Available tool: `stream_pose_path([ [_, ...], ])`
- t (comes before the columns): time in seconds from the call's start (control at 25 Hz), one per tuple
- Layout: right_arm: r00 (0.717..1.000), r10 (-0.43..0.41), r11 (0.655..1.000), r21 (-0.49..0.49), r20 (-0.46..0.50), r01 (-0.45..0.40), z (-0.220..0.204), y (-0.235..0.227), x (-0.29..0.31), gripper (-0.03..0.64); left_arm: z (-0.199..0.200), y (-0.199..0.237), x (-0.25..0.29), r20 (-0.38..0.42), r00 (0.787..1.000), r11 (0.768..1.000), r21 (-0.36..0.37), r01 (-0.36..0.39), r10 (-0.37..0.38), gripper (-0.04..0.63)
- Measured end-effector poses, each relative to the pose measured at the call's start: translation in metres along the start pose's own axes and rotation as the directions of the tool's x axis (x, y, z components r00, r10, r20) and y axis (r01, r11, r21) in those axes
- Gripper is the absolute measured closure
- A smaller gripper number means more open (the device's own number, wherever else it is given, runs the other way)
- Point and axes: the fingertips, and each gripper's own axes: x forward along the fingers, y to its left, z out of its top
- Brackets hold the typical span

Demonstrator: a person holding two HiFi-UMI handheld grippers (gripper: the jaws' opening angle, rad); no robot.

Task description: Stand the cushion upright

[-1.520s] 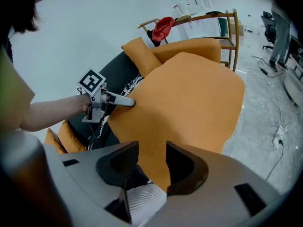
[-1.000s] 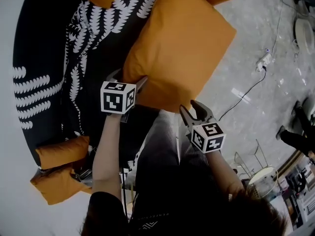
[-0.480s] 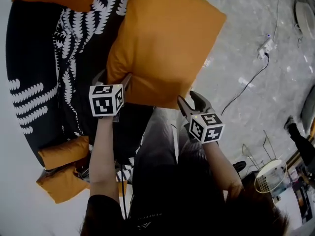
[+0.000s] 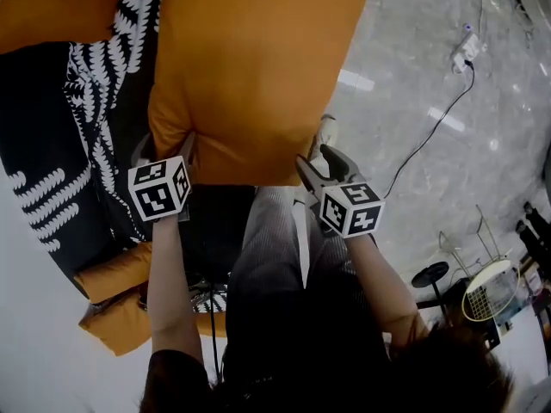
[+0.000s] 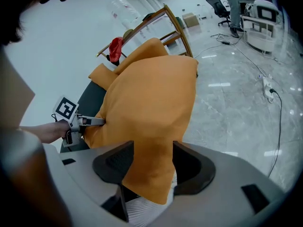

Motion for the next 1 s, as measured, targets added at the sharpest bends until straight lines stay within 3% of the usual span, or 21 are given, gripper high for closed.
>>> stream_pose_path([
  [0.32, 0.997, 0.076, 0.994, 0.081, 0.005, -0.076, -0.013, -0.016, 0.015, 0.335, 0.000, -0.007, 0.003, -0.025, 0.995, 0.994, 0.056, -0.095, 0.096, 0.242],
  [0.56, 0.991, 0.130, 0.981, 0.144, 0.017, -0.131, -0.014, -0.027, 0.032, 0.277, 0.009, -0.010, 0.012, -0.036, 0.991, 0.988, 0.086, -0.126, 0.129, 0.255],
  [1.0, 0.970, 0.241, 0.957, 0.159, 0.036, -0.243, -0.017, -0.021, 0.041, 0.230, 0.006, -0.010, 0.002, -0.020, 0.981, 0.976, 0.114, -0.187, 0.191, 0.268],
])
